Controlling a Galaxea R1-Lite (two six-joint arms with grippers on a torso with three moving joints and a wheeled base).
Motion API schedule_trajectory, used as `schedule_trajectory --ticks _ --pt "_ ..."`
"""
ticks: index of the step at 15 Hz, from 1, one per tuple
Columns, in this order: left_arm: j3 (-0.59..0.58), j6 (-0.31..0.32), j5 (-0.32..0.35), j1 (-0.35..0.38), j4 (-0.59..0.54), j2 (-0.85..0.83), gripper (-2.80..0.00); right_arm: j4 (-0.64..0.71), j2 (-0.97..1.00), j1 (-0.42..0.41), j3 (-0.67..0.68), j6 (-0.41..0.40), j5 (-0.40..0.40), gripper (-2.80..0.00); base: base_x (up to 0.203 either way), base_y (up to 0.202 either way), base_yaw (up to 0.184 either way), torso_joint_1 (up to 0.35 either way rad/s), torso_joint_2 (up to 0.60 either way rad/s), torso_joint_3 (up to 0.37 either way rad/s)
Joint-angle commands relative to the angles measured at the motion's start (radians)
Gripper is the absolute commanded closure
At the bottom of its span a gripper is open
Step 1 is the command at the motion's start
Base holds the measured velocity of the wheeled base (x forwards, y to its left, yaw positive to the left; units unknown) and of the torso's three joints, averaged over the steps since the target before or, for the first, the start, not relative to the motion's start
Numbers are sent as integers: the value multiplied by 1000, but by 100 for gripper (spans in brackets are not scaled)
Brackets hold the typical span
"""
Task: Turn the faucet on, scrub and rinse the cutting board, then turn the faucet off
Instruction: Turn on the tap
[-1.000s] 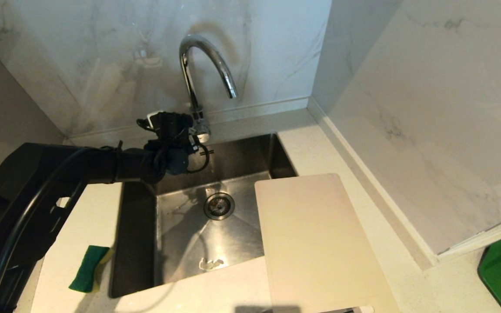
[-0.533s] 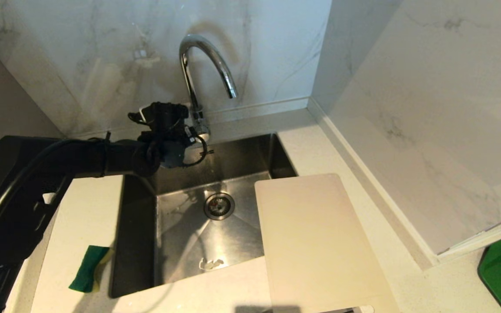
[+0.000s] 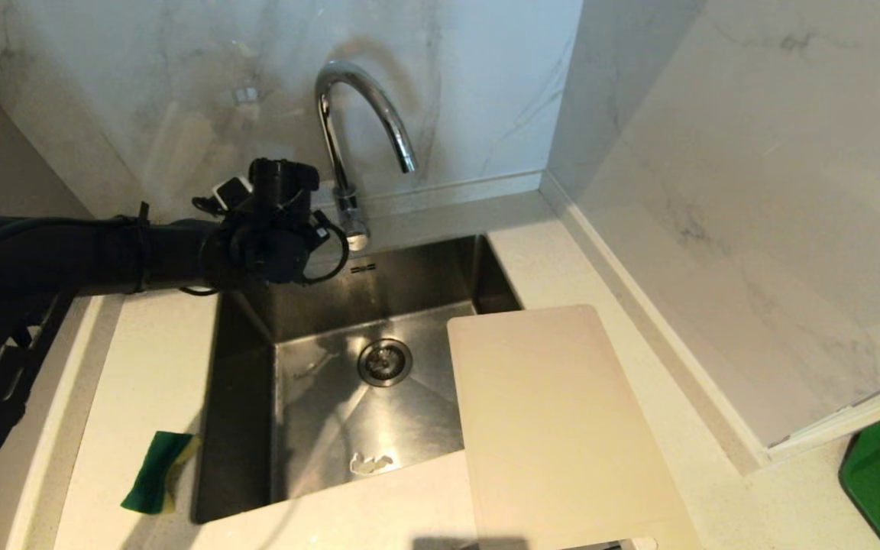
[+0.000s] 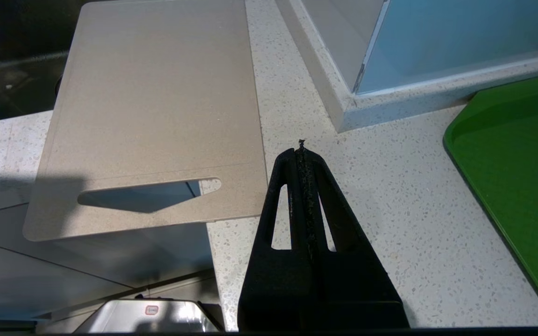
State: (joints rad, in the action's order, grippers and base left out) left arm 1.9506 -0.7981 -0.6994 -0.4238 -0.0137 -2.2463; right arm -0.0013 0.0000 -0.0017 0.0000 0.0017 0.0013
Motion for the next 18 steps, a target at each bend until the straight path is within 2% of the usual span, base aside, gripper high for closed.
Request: schedule_trajectory --ticks 1,9,11,14,18 --pt "0 -38 -6 0 -51 42 -280 0 0 0 0 0 0 0 0 0 0 0 0 0" --pt "4 -15 -19 -37 -15 83 -280 0 0 0 0 0 0 0 0 0 0 0 0 0" --pt "4 24 -60 -37 16 67 -280 0 0 0 0 0 0 0 0 0 0 0 0 0" --pt "10 162 -144 -48 148 21 -280 0 0 0 0 0 0 0 0 0 0 0 0 0" --pt "17 213 -184 -49 167 -23 -280 0 0 0 0 0 0 0 0 0 0 0 0 0"
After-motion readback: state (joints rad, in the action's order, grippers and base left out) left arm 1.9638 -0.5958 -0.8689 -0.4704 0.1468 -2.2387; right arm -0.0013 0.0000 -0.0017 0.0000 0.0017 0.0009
